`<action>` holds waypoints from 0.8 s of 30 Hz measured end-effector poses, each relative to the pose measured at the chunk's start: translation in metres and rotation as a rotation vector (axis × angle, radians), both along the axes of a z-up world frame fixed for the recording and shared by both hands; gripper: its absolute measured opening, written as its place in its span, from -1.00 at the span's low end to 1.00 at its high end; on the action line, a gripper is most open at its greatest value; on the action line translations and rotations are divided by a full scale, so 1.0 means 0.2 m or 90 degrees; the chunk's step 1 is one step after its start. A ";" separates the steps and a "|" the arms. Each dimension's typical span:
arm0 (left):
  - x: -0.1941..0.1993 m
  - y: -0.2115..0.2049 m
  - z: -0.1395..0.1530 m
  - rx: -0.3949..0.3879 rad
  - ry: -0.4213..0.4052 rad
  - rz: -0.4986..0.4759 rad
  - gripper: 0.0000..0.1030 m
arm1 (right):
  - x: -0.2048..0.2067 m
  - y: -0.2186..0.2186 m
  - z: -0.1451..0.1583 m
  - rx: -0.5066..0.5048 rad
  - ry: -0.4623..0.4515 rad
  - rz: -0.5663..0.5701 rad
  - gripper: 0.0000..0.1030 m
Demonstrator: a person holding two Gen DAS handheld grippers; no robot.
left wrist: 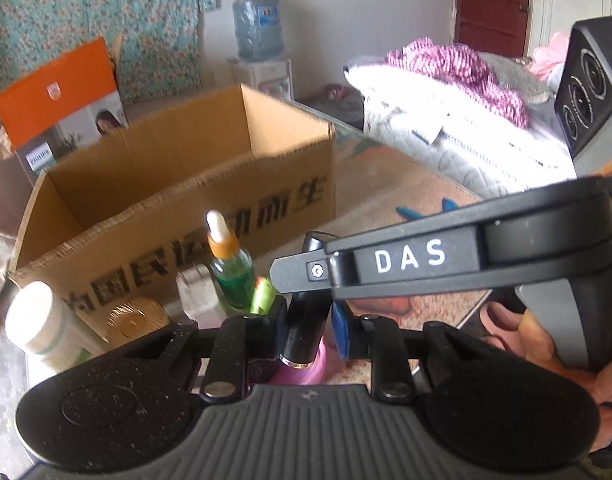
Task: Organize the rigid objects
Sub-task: 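Carry the flashlight into the cardboard box and open the right tool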
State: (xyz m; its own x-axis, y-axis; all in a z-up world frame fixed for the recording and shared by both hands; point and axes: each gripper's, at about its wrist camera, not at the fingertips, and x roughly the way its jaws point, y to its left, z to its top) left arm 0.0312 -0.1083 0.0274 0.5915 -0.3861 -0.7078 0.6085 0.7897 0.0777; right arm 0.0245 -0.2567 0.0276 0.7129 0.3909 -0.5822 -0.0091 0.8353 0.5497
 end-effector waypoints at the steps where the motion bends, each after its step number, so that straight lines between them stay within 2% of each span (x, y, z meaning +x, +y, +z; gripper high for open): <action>1: -0.01 0.01 0.03 -0.003 -0.009 0.005 -0.51 | -0.01 0.01 0.04 -0.006 -0.012 0.005 -0.59; 7: 0.01 0.10 0.24 -0.036 -0.062 0.055 -0.53 | 0.04 0.10 0.26 -0.029 -0.085 0.060 -0.59; 10: 0.08 0.17 0.35 -0.053 -0.069 0.091 -0.53 | 0.14 0.15 0.38 -0.026 -0.110 0.101 -0.59; 13: 0.20 0.22 0.43 -0.058 -0.053 0.131 -0.53 | 0.30 0.21 0.49 -0.021 -0.110 0.149 -0.59; 19: 0.56 0.38 0.49 -0.068 0.012 0.194 -0.53 | 0.70 0.35 0.57 -0.017 -0.049 0.218 -0.59; 24: 0.88 0.48 0.43 -0.060 0.095 0.226 -0.53 | 1.08 0.43 0.48 -0.004 0.059 0.245 -0.59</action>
